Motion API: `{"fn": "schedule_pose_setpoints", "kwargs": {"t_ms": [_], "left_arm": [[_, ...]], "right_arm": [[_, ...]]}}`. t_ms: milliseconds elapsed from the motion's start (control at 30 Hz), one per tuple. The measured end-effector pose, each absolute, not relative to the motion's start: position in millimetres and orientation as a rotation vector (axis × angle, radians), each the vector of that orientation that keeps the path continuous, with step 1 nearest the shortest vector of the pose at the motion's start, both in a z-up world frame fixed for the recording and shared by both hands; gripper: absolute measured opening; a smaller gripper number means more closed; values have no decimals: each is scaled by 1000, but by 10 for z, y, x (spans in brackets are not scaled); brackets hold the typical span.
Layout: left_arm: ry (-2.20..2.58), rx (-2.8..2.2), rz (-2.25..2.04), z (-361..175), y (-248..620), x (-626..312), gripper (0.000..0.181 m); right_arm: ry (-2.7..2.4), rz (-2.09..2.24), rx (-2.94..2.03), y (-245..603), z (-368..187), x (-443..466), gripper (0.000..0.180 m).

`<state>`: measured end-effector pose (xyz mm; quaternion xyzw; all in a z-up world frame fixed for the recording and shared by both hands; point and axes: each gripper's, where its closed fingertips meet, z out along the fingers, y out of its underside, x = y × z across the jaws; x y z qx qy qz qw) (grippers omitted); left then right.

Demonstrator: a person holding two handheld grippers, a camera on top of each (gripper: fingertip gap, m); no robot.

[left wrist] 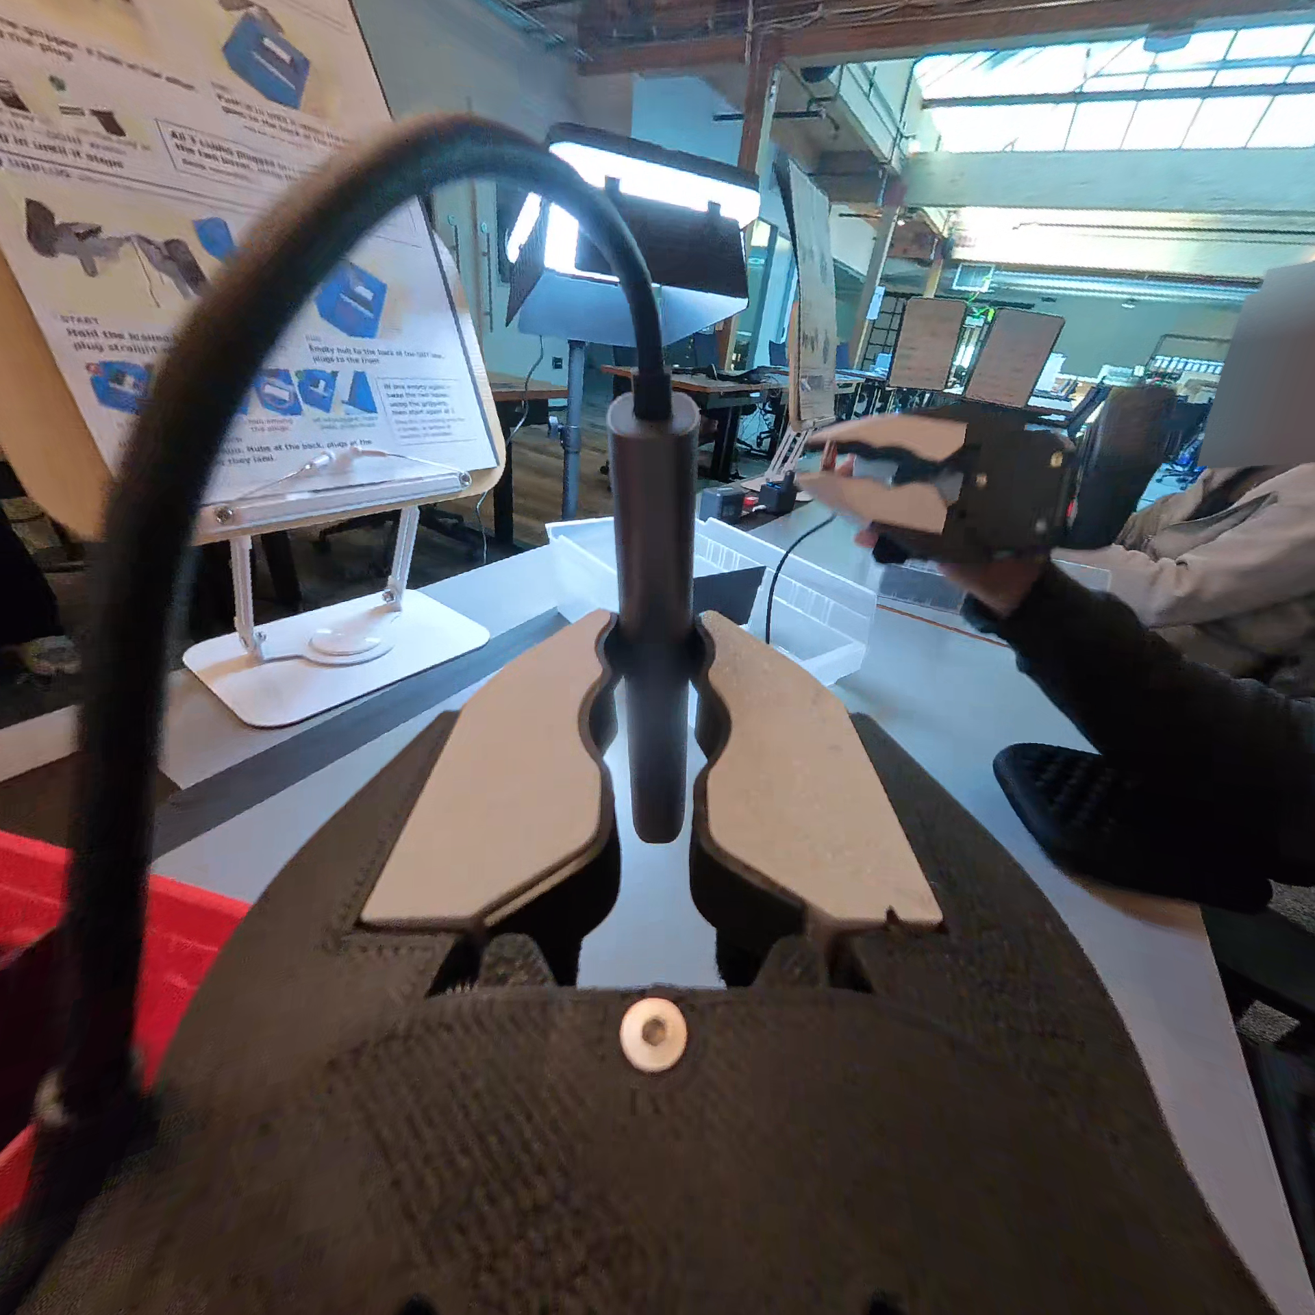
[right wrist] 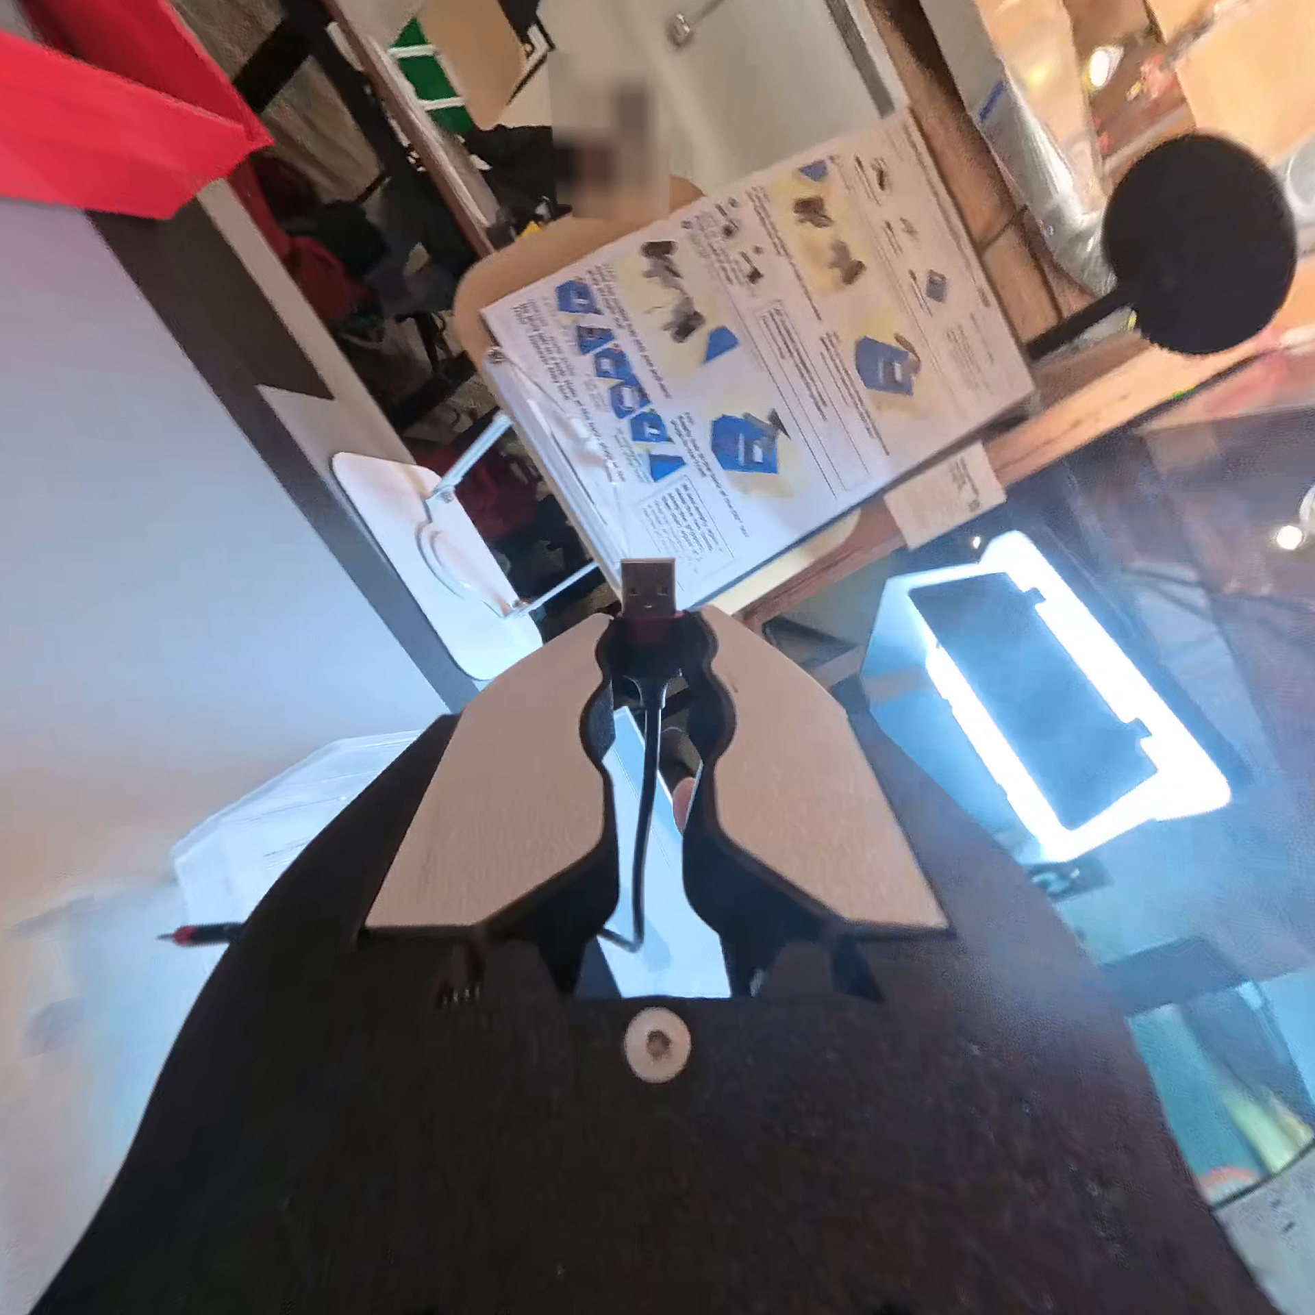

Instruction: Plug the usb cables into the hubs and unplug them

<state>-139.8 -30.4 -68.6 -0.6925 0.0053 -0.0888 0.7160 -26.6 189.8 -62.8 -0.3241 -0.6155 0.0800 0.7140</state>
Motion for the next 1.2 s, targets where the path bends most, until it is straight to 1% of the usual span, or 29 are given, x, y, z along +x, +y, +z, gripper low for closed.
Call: {"fn": "schedule_pose_setpoints", "kwargs": {"t_ms": [133, 200, 433, 467, 533, 633, 733, 867, 967, 1067, 1167, 1200], "left_arm": [[9, -1577, -198, -850, -224, -1400, 17], [12, -1601, -193, -932, -182, -1388, 18], [52, -1663, -160, -1092, -94, -1323, 18], [57, -1670, -158, -1112, -84, -1317, 18], [63, -1683, -159, -1152, -63, -1303, 18], [76, -1701, -151, -1206, -33, -1281, 17], [90, -1717, -151, -1247, -9, -1249, 18], [104, -1727, -145, -1261, 8, -1224, 18], [110, -1735, -140, -1268, 15, -1223, 17], [114, -1747, -145, -1302, 30, -1221, 18], [118, -1766, -150, -1357, 48, -1223, 18], [120, -1773, -152, -1375, 52, -1222, 18]], "right_arm": [[-1283, 137, -802, 2298, -348, -182, 16], [-1270, 105, -843, 2504, -369, -184, 17], [-1566, 29, -1192, 2962, -1357, -239, 19], [-1582, 64, -1219, 2953, -1401, -238, 24], [-1577, 178, -1244, 2888, -1369, -253, 26], [-1549, 317, -1239, 2791, -1225, -250, 25], [-1550, 345, -1254, 2810, -1203, -199, 25], [-1566, 152, -1354, 3146, -1401, -36, 25], [-1597, -33, -1501, 3559, -1618, 163, 36], [-1626, -78, -1663, 3938, -1763, 257, 38], [-1758, -117, -1909, 4066, -2028, 374, 50], [-1808, -106, -1963, 4038, -2105, 372, 50]]}}
